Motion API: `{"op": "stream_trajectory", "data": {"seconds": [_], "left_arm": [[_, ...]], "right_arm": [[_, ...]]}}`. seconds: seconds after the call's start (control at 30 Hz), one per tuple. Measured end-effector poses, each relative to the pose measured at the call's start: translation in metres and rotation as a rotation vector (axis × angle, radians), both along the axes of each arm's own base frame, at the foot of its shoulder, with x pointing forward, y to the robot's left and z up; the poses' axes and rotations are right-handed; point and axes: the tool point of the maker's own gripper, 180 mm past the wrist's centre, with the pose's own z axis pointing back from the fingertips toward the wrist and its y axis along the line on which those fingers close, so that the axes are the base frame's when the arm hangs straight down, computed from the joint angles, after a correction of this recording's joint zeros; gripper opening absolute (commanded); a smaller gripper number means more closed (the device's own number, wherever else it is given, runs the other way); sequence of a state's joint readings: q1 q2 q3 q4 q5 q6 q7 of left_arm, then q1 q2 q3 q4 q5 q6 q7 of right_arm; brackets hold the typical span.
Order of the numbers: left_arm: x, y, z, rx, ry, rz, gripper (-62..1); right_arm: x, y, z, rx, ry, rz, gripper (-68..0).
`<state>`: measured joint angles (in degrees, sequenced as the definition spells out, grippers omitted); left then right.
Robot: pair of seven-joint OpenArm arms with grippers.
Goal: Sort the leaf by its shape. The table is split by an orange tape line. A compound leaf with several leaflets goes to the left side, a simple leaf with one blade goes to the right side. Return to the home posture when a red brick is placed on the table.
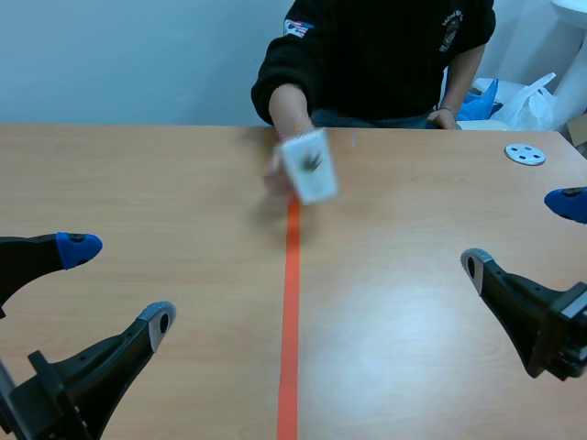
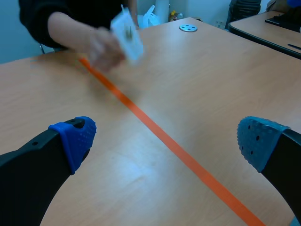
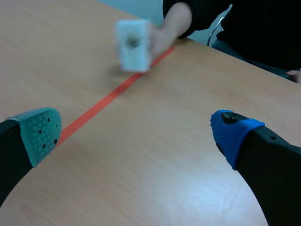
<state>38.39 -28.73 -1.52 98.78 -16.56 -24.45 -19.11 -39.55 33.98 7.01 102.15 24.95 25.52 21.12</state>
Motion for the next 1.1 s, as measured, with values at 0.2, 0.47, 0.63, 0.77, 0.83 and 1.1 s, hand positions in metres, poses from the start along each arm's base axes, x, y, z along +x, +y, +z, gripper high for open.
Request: {"op": "stream_trajectory", "data": {"seconds": [0.2,0.47,0.63,0.77,0.83,1.1], "left_arm": [[0.0,0.0,0.0,0.0,0.0,0.0,1.4],[-0.0001,0.0,-0.0013,0.005,0.006,0.0,1.4],[-0.0001,0.0001,-0.0014,0.005,0.006,0.0,1.4],[-0.0001,0.0001,-0.0014,0.005,0.006,0.0,1.4],[-0.0001,0.0001,-0.0014,0.005,0.006,0.0,1.4],[-0.0009,-0.0006,-0.003,0.021,0.005,-0.007,1.4]], "right_arm": [[0.0,0.0,0.0,0.0,0.0,0.0,0.4],[0.0,0.0,0.0,0.0,0.0,0.0,0.4],[0.0,0.0,0.0,0.0,0.0,0.0,0.4],[0.0,0.0,0.0,0.0,0.0,0.0,0.4],[0.0,0.0,0.0,0.0,0.0,0.0,0.4],[0.0,0.0,0.0,0.0,0.0,0.0,0.4]]}}
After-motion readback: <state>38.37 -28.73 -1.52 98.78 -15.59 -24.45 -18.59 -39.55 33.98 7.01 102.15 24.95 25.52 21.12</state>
